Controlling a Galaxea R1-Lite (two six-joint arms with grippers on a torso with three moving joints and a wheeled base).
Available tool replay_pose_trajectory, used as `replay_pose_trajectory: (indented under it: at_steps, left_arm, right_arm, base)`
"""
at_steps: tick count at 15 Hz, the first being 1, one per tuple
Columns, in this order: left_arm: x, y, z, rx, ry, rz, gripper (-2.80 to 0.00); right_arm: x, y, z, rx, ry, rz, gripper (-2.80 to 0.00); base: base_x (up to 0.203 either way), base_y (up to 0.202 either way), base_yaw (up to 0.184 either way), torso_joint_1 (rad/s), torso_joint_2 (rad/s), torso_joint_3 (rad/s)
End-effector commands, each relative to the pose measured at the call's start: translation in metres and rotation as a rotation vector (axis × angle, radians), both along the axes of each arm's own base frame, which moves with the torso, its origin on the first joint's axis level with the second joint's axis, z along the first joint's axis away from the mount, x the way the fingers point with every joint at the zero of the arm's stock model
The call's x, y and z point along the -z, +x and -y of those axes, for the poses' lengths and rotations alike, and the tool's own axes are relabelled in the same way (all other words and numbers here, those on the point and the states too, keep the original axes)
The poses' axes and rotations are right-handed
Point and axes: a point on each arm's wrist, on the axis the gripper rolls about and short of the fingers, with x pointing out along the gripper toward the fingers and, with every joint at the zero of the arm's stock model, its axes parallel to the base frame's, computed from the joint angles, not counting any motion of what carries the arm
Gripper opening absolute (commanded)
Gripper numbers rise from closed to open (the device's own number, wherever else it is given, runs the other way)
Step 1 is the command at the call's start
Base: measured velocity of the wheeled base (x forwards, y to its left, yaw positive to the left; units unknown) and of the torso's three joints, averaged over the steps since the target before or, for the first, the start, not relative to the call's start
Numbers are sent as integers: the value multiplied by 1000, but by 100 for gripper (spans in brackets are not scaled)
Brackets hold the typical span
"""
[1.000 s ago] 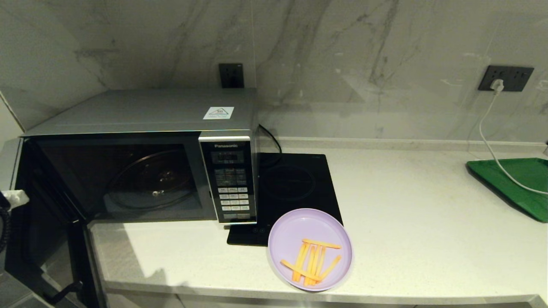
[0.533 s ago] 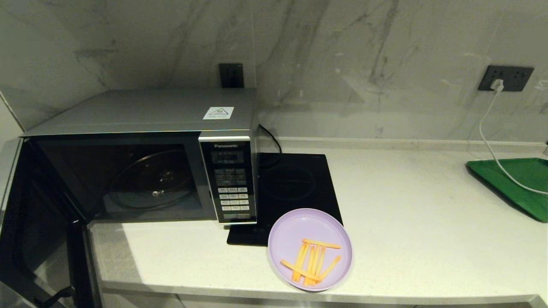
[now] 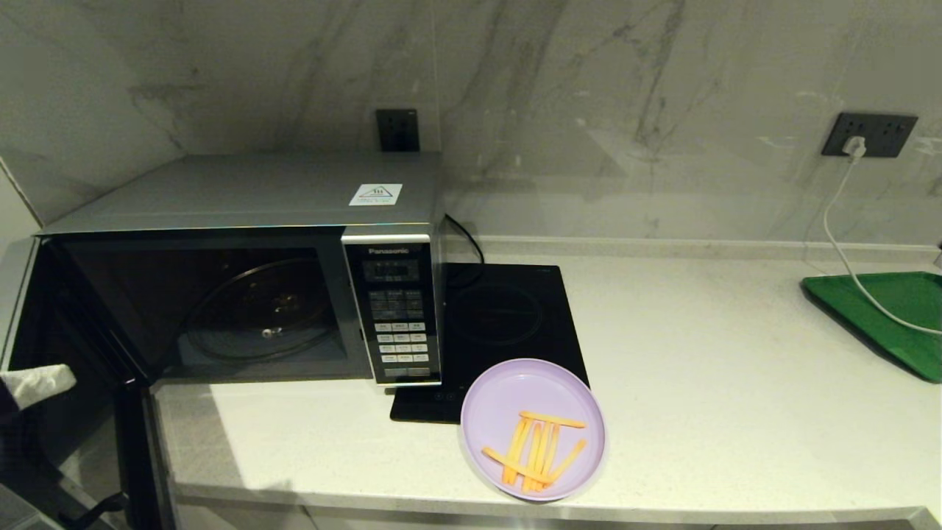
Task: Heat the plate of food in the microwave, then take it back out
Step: Open the microwave oven
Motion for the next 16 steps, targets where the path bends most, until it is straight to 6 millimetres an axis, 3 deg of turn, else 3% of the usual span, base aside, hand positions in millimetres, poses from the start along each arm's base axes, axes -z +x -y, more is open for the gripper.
replay_pose_trajectory:
  at_steps: [1,6,11,13,16]
  left_arm:
    - [9,3,-1,-41,28,-37,-280]
    - [5,-15,-12,-166,127,27,-280]
    - [-20,-26,-16,-167,156,115,-280]
    - [-24,-40,-20,-150,216,93,-280]
    - [-8,-67,-28,-66,372,-125,-280]
  right_arm:
    - [0,0,0,0,1,-3,-280]
    - [0,0,0,0,1,-3,-280]
    - [0,0,0,0,1,-4,-280]
    - [0,0,0,0,1,-3,-280]
    - [0,0,0,0,1,-3,-280]
  base:
    - [0,0,0,0,0,0]
    - [0,0,0,0,0,0]
    - [0,0,0,0,0,0]
    - [0,0,0,0,0,0]
    - [0,0,0,0,0,0]
